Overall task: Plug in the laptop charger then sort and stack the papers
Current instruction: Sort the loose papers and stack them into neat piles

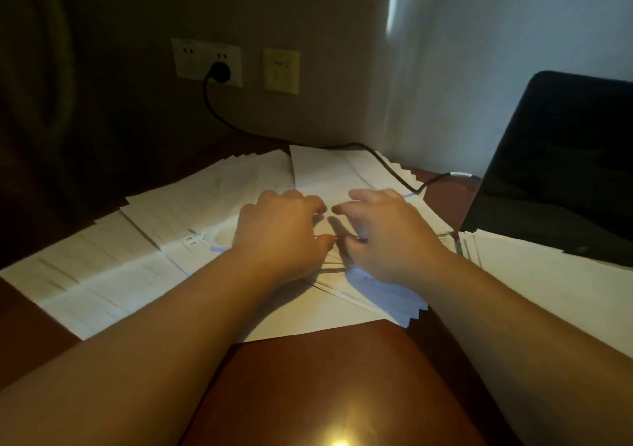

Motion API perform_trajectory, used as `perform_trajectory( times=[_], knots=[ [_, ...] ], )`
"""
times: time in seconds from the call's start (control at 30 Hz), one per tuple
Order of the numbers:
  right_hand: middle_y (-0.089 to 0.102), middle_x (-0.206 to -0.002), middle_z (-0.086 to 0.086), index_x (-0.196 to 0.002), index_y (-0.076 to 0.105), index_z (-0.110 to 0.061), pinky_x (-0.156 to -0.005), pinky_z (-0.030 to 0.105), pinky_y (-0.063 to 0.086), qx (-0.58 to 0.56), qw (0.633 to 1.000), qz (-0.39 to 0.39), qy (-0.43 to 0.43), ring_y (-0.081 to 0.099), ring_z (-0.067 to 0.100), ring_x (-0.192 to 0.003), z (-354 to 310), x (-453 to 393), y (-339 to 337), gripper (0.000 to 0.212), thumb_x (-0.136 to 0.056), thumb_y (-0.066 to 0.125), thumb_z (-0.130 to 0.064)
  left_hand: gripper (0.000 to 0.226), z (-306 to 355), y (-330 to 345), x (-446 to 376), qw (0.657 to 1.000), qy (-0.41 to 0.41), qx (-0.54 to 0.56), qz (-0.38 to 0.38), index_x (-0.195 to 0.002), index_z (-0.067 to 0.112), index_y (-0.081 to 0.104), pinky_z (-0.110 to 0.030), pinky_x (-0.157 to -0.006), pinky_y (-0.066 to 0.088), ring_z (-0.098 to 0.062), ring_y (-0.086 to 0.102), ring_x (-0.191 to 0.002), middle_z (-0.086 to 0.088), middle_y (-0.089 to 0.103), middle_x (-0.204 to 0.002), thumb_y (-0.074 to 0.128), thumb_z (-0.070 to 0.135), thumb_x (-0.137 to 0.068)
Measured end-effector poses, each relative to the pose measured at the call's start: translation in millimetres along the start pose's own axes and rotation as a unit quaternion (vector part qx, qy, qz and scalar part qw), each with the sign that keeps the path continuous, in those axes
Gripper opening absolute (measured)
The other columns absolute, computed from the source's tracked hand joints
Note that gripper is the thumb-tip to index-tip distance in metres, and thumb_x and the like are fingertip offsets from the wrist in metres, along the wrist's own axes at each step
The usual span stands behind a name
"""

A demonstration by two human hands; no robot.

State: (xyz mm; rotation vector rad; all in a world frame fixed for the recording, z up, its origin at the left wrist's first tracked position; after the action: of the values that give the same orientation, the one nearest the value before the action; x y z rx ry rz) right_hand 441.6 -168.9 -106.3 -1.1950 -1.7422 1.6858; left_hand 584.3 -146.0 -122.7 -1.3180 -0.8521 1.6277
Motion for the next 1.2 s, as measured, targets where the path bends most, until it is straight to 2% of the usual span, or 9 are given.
perform_trajectory(
  times=[0.13,0.37,0.5,0.6,0.73,0.83,0.9,0.97,1.2],
  knots=[
    [0.065,-0.097,-0.011,-0.114,0.065,-0.038,-0.078,0.034,0.055,-0.066,0.998,-0.026,0.006,0.061,0.013,-0.09,4.9,-2.0,11.3,0.021,-0.094,0.061,-0.034,0.051,0.2,1.9,0.3,0.999,-0.004,0.03,-0.021,-0.137,0.041,0.052,-0.04,-0.098,0.051,-0.018,0.059,-0.117,0.007,0.061,-0.135,0.062,0.056,-0.09],
    [0.068,-0.089,-0.007,-0.1,0.071,-0.034,-0.071,0.033,0.052,-0.076,0.997,-0.017,-0.004,0.059,0.012,-0.08,11.8,1.8,5.4,0.019,-0.098,0.055,-0.023,0.022,-1.8,-8.5,-2.7,0.998,0.004,0.055,-0.021,-0.115,0.034,0.071,-0.026,-0.08,0.05,-0.012,0.061,-0.094,0.005,0.069,-0.109,0.055,0.031,-0.1],
    [0.064,-0.084,-0.003,-0.092,0.069,-0.031,-0.069,0.032,0.052,-0.06,0.998,-0.008,-0.005,0.059,0.016,-0.078,9.6,2.9,0.9,0.023,-0.098,0.052,-0.017,0.022,0.5,-20.2,-0.6,0.995,-0.015,0.083,0.045,-0.12,0.034,0.064,-0.024,-0.079,0.047,-0.01,0.057,-0.097,0.009,0.061,-0.12,0.06,0.035,-0.098],
    [0.067,-0.088,-0.004,-0.103,0.069,-0.028,-0.064,0.027,0.052,-0.078,0.995,0.066,0.008,0.061,0.013,-0.079,11.6,4.2,-7.2,0.02,-0.098,0.054,-0.016,0.031,1.0,-26.5,2.0,0.988,-0.031,0.119,0.09,-0.118,0.033,0.053,-0.029,-0.081,0.053,-0.01,0.056,-0.095,0.01,0.054,-0.118,0.069,0.037,-0.091],
    [0.061,-0.1,-0.012,-0.139,0.046,-0.037,-0.07,0.022,0.054,-0.151,0.972,0.173,0.055,0.06,0.008,-0.088,16.8,7.7,-19.2,0.049,-0.097,0.058,-0.014,0.029,-0.3,-12.2,3.5,0.994,-0.051,0.09,0.015,-0.11,0.036,0.055,-0.028,-0.08,0.053,-0.011,0.056,-0.09,0.008,0.061,-0.111,0.073,0.04,-0.087],
    [0.055,-0.108,-0.018,-0.14,0.047,-0.039,-0.075,0.005,0.043,-0.167,0.957,0.233,0.05,0.052,0.001,-0.093,16.1,10.5,-25.5,0.053,-0.097,0.057,-0.009,0.039,1.0,-6.5,3.6,0.996,-0.042,0.064,-0.04,-0.121,0.036,0.062,-0.032,-0.086,0.055,-0.013,0.06,-0.101,0.008,0.063,-0.124,0.071,0.05,-0.086],
    [0.063,-0.118,-0.013,-0.128,0.063,-0.031,-0.077,-0.004,0.035,-0.152,0.96,0.233,0.034,0.05,-0.002,-0.099,17.3,10.2,-23.5,0.04,-0.098,0.055,-0.006,0.043,-0.4,-8.1,3.5,0.996,-0.036,0.06,-0.053,-0.124,0.036,0.064,-0.033,-0.088,0.055,-0.012,0.06,-0.104,0.009,0.063,-0.128,0.072,0.051,-0.085],
    [0.066,-0.121,-0.007,-0.119,0.07,-0.025,-0.079,-0.002,0.037,-0.175,0.966,0.187,0.041,0.052,-0.002,-0.1,19.9,8.2,-16.6,0.032,-0.099,0.054,-0.007,0.042,-2.1,-9.5,4.3,0.997,-0.025,0.055,-0.054,-0.124,0.037,0.065,-0.028,-0.085,0.051,-0.007,0.056,-0.097,0.01,0.065,-0.126,0.073,0.049,-0.085],
    [0.061,-0.124,-0.01,-0.123,0.066,-0.029,-0.078,0.0,0.035,-0.169,0.976,0.138,0.017,0.051,0.0,-0.103,10.5,8.0,-14.9,0.037,-0.094,0.064,-0.008,0.032,0.2,-14.6,5.0,0.998,0.0,0.036,-0.054,-0.12,0.039,0.069,-0.025,-0.078,0.046,-0.01,0.06,-0.1,0.012,0.067,-0.118,0.071,0.045,-0.088]
  ],
)
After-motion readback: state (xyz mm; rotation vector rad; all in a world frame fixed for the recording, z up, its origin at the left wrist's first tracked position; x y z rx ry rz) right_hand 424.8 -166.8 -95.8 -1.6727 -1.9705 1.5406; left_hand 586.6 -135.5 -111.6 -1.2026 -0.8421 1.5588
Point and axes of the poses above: each hand's wrist, its own x-axis away from the middle knuckle, its own y-axis out of the palm, z = x × y, the point moved 5 cm from there along -x, towards the middle knuckle
